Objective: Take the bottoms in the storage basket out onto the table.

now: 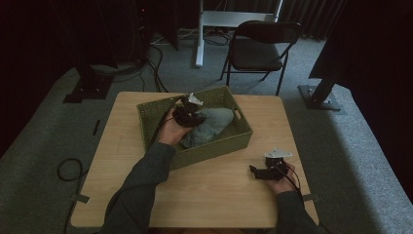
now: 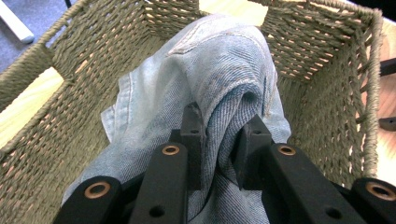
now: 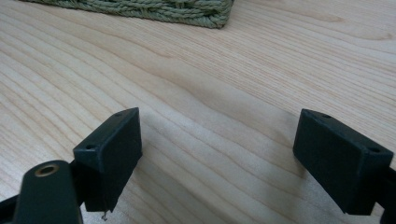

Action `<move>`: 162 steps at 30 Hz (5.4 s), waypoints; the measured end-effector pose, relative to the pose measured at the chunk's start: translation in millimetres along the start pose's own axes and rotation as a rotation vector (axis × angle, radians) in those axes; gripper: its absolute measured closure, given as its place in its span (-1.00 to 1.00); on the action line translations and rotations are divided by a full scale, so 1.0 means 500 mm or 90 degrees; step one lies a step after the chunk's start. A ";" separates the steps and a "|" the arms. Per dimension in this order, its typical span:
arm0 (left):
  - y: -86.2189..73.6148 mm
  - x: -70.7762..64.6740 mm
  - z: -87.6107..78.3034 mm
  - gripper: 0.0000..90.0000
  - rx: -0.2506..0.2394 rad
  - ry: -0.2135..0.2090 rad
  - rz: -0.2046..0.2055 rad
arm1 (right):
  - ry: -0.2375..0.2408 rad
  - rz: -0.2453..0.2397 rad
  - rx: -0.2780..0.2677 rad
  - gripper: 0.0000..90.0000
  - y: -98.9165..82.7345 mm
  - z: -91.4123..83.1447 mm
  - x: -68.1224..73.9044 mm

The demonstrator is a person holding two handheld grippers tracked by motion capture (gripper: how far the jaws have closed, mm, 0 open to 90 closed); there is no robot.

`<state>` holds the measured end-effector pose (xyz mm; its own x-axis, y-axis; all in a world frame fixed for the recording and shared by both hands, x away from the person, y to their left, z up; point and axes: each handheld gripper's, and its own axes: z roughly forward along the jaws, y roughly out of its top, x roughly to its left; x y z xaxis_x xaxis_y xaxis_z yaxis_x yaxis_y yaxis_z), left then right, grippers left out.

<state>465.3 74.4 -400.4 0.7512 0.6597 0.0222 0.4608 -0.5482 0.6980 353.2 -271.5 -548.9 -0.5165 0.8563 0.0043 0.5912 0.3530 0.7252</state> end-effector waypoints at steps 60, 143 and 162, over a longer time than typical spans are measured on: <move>0.034 -0.042 -0.273 0.75 -0.158 -0.046 0.008 | 0.000 -0.001 0.000 -0.66 0.000 0.000 0.000; -0.263 -0.139 -0.192 -0.06 -0.078 -0.044 -0.002 | 0.000 0.002 0.000 -0.66 0.004 0.004 -0.001; -0.330 -0.115 -0.257 -0.08 -0.093 0.035 -0.037 | 0.000 0.001 0.000 -0.66 0.004 0.004 -0.001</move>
<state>285.4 193.0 -424.8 0.6966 0.7173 0.0144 0.4267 -0.4303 0.7954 355.8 -270.5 -549.0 -0.5149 0.8573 0.0057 0.5921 0.3508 0.7255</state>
